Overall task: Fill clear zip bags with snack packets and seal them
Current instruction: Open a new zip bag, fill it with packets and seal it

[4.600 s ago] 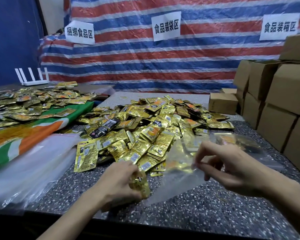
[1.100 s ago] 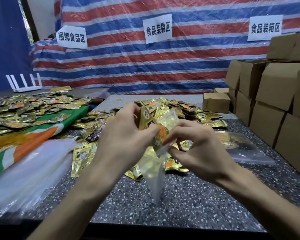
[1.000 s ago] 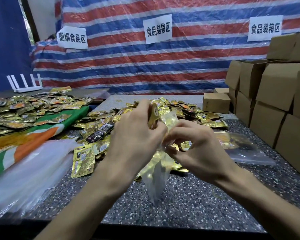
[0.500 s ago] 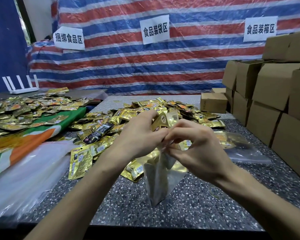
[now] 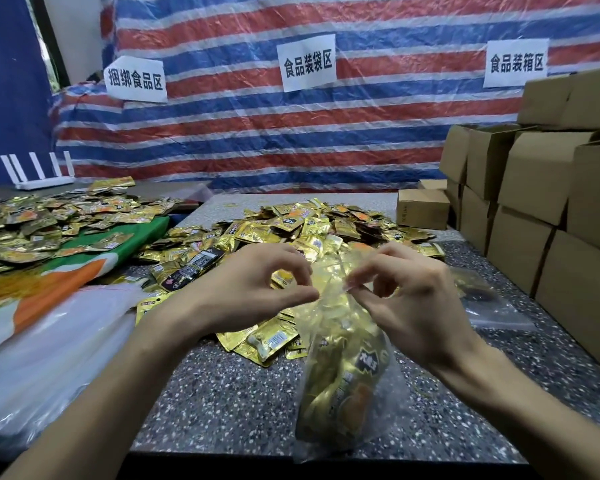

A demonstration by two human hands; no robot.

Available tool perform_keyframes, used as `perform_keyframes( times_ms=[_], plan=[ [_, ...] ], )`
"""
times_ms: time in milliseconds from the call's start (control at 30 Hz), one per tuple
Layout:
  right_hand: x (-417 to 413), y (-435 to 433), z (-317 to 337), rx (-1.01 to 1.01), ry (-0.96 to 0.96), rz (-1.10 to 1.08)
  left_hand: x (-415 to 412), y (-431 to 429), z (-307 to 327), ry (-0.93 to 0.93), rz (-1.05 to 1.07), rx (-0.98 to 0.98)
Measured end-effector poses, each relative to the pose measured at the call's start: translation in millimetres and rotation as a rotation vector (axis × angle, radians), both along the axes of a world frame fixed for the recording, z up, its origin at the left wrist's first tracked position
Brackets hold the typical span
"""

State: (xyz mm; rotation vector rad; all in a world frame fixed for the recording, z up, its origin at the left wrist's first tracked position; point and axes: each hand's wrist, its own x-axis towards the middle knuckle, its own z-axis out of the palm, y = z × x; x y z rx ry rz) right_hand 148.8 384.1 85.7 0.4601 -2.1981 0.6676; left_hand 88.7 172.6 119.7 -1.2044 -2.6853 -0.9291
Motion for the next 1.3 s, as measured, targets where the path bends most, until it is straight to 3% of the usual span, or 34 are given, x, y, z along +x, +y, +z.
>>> perform_keyframes(
  times_ms=[167, 433, 533, 733, 967, 1100, 1300],
  plan=[
    [3, 8, 4, 0.017, 0.044, -0.040, -6, -5, -4, 0.028, 0.046, -0.135],
    [-1, 45, 15, 0.232, -0.279, -0.112, -10, 2, -5, 0.214, 0.175, 0.146],
    [-5, 57, 20, 0.239, -0.405, -0.041, -8, 2, -8, 0.292, 0.191, 0.207],
    [-11, 65, 24, 0.113, -0.582, 0.161, -10, -6, -8, 0.128, 0.162, 0.274],
    [-12, 69, 23, -0.012, -0.597, 0.193, -14, -21, -10, -0.156, 0.249, 0.568],
    [-10, 65, 27, -0.064, -0.580, 0.222, -21, -28, -14, -0.243, 0.317, 0.485],
    [-2, 57, 42, -0.166, -0.498, 0.209, -20, -30, -7, -0.156, 0.327, 0.421]
  ],
)
